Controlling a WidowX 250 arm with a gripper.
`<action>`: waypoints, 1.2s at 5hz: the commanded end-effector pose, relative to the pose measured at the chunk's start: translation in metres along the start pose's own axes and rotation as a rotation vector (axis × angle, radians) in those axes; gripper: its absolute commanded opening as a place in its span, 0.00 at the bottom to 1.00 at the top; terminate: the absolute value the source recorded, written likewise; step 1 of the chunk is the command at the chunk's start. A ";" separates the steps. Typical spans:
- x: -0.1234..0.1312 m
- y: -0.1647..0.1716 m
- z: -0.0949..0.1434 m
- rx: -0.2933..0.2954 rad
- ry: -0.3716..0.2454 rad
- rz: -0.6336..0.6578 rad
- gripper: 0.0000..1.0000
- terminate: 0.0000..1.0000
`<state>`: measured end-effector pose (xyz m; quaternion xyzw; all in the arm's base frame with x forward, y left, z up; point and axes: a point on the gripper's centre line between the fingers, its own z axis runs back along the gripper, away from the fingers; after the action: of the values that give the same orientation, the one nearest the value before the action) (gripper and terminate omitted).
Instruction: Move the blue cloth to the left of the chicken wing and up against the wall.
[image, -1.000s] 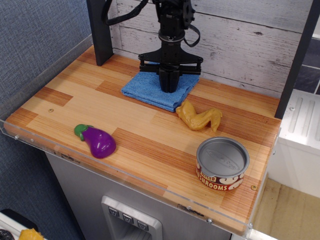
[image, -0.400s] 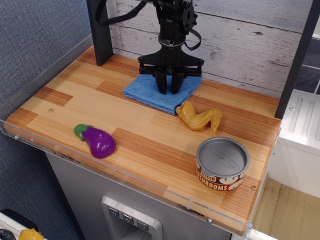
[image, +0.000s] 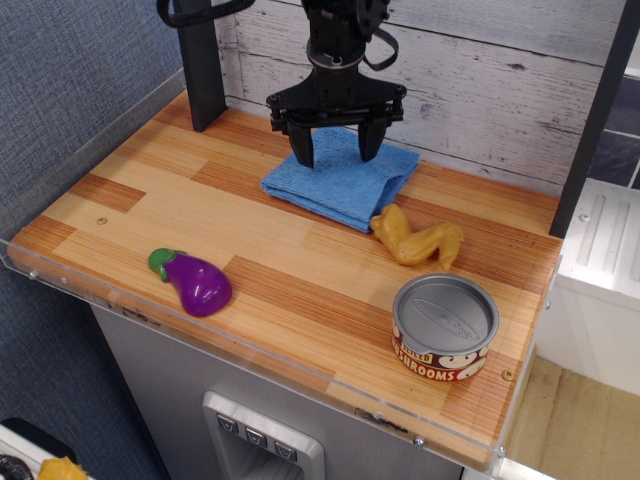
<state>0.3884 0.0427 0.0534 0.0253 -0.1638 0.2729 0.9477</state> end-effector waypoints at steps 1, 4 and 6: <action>0.006 0.009 0.046 0.034 -0.058 0.051 1.00 0.00; -0.035 0.008 0.093 0.121 0.075 0.012 1.00 0.00; -0.080 0.052 0.117 0.101 0.216 0.038 1.00 0.00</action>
<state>0.2641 0.0319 0.1235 0.0452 -0.0282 0.3018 0.9519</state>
